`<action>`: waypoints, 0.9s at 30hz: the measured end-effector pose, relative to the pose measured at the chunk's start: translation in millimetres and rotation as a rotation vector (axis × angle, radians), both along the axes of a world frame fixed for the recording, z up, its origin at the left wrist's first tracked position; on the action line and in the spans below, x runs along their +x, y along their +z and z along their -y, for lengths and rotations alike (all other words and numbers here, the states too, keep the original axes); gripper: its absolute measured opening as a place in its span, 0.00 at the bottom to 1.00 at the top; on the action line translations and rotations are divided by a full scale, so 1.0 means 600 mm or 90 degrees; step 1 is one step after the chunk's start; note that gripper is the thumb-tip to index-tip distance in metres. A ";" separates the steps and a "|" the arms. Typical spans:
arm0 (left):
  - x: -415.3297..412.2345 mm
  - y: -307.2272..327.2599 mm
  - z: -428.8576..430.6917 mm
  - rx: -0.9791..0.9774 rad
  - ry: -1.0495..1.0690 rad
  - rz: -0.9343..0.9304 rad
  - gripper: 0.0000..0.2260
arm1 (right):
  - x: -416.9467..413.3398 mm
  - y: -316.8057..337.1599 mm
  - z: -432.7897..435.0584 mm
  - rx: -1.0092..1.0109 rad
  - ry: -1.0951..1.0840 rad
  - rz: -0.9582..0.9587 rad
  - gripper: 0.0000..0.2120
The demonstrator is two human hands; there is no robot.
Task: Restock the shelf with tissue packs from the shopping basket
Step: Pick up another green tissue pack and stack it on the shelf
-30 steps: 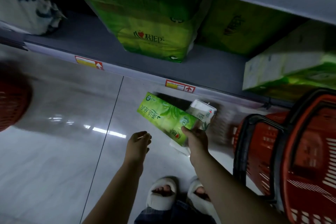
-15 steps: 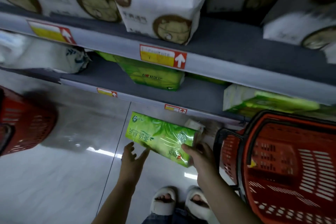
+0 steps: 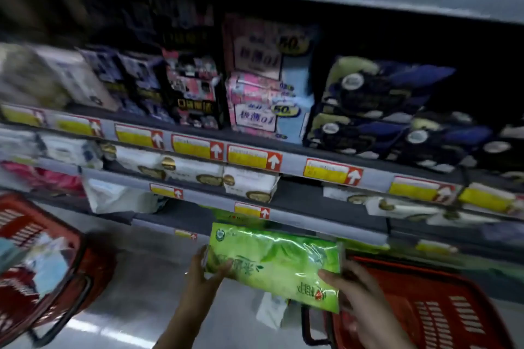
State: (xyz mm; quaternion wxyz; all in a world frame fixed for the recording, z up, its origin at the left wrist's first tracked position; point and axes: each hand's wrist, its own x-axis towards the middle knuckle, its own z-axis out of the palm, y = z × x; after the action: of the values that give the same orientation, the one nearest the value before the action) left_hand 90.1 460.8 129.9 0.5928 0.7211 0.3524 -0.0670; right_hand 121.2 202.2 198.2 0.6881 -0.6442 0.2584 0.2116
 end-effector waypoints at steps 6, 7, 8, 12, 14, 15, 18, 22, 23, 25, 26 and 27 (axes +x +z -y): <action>-0.059 0.144 -0.012 -0.208 -0.026 0.062 0.26 | -0.032 0.170 0.030 0.046 -0.036 0.002 0.20; -0.066 0.163 -0.019 -0.234 -0.022 0.073 0.27 | -0.038 0.192 0.033 0.056 -0.034 0.004 0.25; -0.071 0.182 -0.023 -0.252 -0.012 0.087 0.27 | -0.042 0.216 0.034 0.060 -0.032 0.006 0.28; -0.078 0.253 -0.027 -0.308 0.038 0.138 0.26 | -0.062 0.296 0.040 0.084 -0.024 0.059 0.21; -0.082 0.293 -0.024 -0.337 0.051 0.144 0.17 | -0.073 0.333 0.038 0.112 -0.070 0.075 0.19; -0.084 0.319 -0.019 -0.337 0.032 0.140 0.16 | -0.079 0.348 0.037 0.130 -0.101 0.079 0.18; -0.081 0.371 -0.015 -0.321 -0.005 0.164 0.19 | -0.098 0.390 0.038 0.182 -0.173 0.096 0.22; -0.076 0.440 -0.027 -0.318 -0.076 0.211 0.39 | -0.108 0.435 0.048 0.212 -0.185 0.131 0.15; -0.078 0.459 -0.030 -0.321 -0.110 0.225 0.37 | -0.106 0.443 0.052 0.220 -0.184 0.144 0.17; -0.080 0.492 -0.035 -0.312 -0.167 0.248 0.33 | -0.105 0.462 0.057 0.222 -0.193 0.163 0.28; -0.080 0.507 -0.037 -0.310 -0.180 0.256 0.33 | -0.105 0.473 0.060 0.221 -0.196 0.171 0.30; -0.079 0.523 -0.035 -0.311 -0.193 0.264 0.34 | -0.104 0.484 0.062 0.227 -0.199 0.182 0.29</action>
State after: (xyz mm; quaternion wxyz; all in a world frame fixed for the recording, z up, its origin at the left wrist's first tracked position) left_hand 42.5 481.6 443.8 0.7900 0.6004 0.0872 -0.0886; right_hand 58.9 164.9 488.8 0.8444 -0.4885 0.2136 0.0519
